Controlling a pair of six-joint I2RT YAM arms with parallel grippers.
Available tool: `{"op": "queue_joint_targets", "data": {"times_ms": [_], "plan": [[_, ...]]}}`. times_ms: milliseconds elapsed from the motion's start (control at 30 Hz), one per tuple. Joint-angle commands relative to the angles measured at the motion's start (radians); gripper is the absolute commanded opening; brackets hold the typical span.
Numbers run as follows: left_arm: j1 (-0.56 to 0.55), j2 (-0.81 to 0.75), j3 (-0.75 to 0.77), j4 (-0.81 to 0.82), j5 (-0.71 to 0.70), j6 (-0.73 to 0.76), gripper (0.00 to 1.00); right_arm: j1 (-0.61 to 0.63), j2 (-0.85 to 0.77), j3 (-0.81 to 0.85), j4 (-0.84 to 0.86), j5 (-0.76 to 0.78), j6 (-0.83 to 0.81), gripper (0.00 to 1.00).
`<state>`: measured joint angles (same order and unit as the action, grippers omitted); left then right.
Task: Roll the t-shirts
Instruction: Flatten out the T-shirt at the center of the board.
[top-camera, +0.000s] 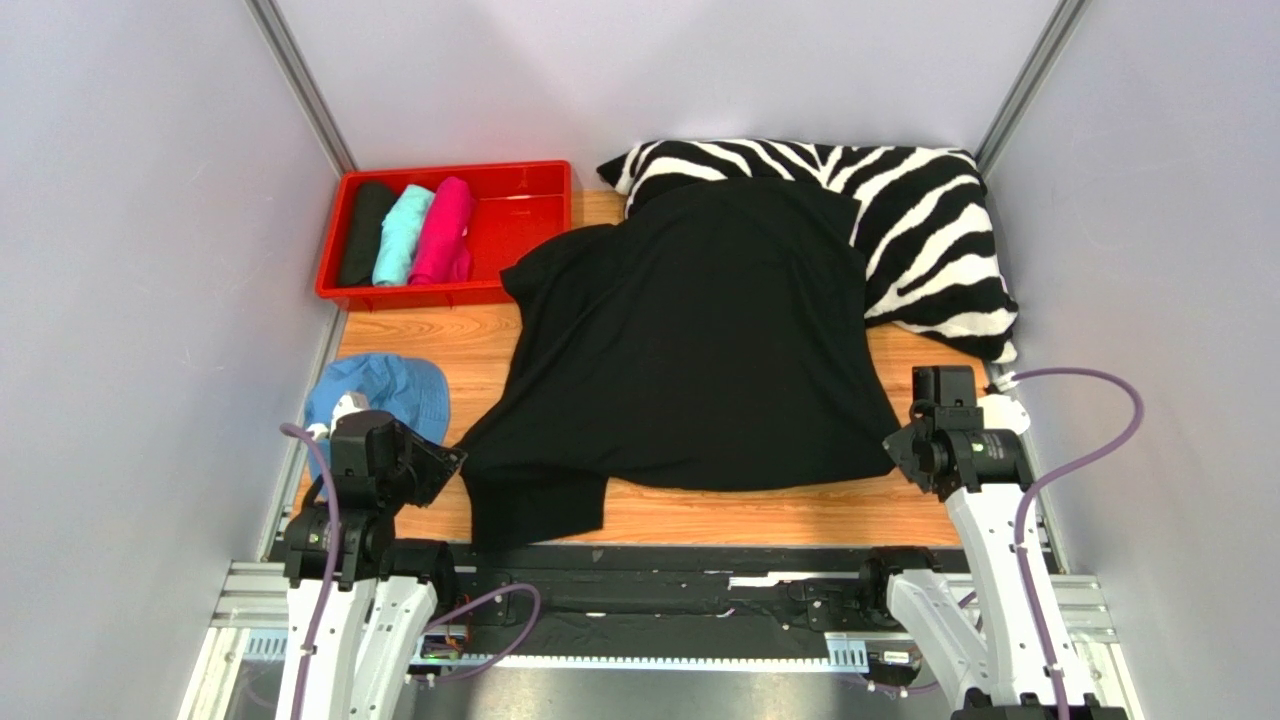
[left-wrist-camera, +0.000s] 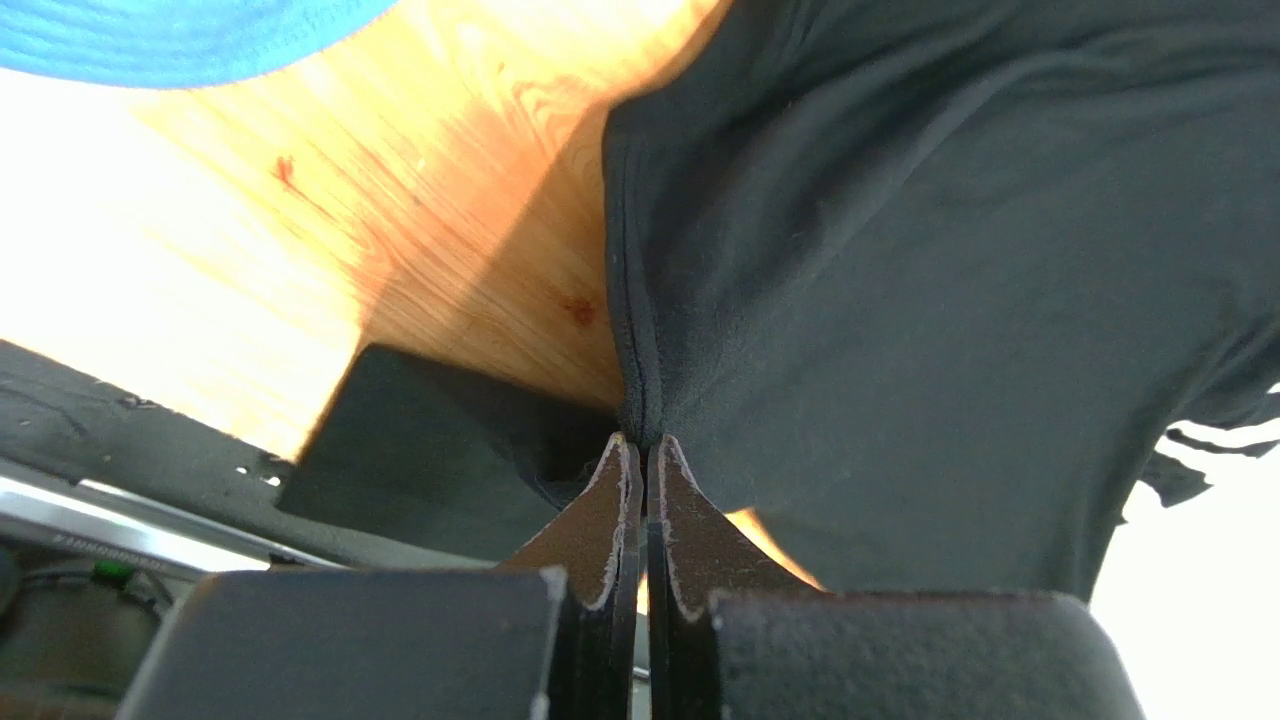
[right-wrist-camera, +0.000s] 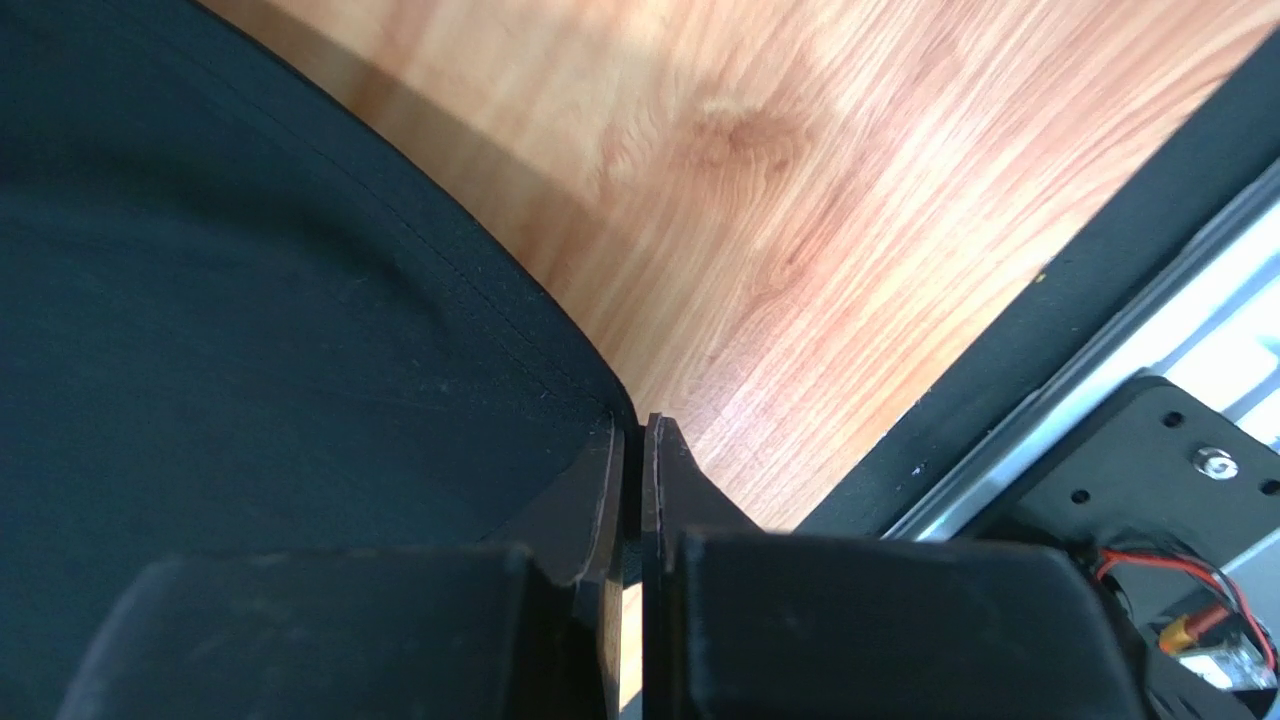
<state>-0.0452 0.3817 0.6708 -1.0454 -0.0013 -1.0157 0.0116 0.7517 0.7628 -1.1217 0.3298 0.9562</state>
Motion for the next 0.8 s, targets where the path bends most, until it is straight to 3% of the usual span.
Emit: {"op": "queue_joint_targets", "data": {"times_ms": [0,300,767], "plan": [[0.004,0.014,0.088,-0.077,-0.052,0.023,0.00,-0.004,-0.012,0.139,-0.138,0.110,0.059,0.00],[0.004,0.020,0.176,-0.163,-0.117,0.068,0.00,-0.033,-0.003,0.254,-0.292,0.236,0.101,0.00],[0.004,0.002,0.228,-0.234,-0.141,0.094,0.00,-0.036,-0.046,0.316,-0.371,0.327,0.090,0.00]]}}
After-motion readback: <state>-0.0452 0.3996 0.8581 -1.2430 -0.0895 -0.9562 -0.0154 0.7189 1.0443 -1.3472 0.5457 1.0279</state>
